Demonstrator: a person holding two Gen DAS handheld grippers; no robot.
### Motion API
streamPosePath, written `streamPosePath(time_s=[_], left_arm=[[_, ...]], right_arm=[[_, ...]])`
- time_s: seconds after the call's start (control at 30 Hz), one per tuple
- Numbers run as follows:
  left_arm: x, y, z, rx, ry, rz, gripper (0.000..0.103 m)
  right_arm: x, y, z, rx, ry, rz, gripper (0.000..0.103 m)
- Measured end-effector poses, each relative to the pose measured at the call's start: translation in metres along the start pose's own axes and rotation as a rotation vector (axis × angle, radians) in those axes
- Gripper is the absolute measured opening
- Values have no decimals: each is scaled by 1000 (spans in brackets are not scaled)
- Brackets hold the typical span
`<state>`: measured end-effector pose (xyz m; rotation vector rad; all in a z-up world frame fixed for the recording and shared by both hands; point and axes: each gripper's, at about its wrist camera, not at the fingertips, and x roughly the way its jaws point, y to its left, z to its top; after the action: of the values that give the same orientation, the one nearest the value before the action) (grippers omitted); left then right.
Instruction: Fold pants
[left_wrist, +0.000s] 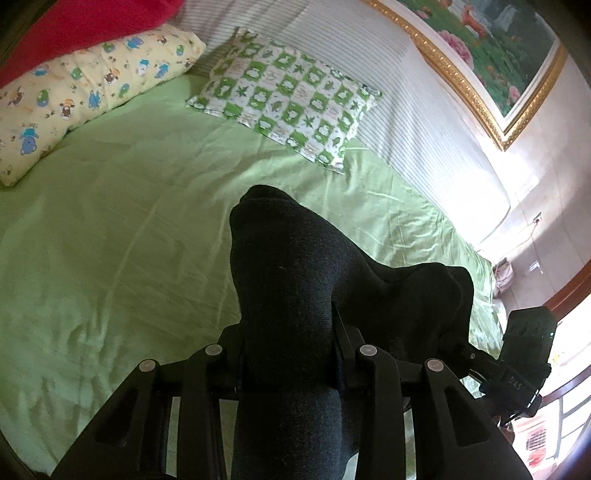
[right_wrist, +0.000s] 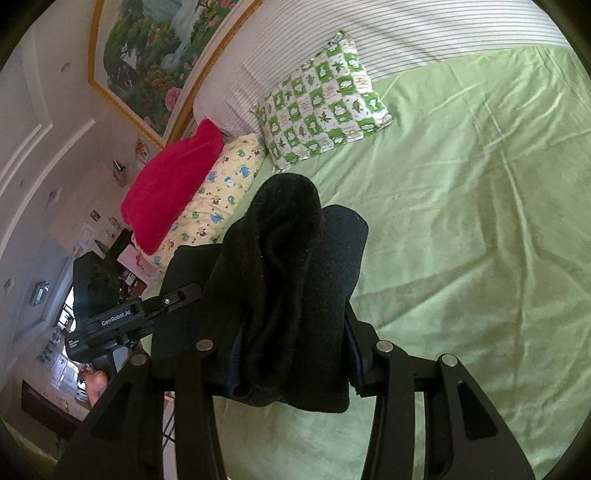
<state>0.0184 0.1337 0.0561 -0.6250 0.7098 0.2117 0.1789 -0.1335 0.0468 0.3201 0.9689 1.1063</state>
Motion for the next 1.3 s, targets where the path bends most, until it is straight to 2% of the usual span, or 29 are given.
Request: streamPosePath(time_s=[0.4, 1.3], left_arm=[[2, 13, 14, -27, -26, 49, 34], [48, 53, 57, -120, -24, 129, 34]], right_arm=[[32, 4, 19, -19, 30, 17, 46], [126, 0, 75, -114, 133, -26, 46]])
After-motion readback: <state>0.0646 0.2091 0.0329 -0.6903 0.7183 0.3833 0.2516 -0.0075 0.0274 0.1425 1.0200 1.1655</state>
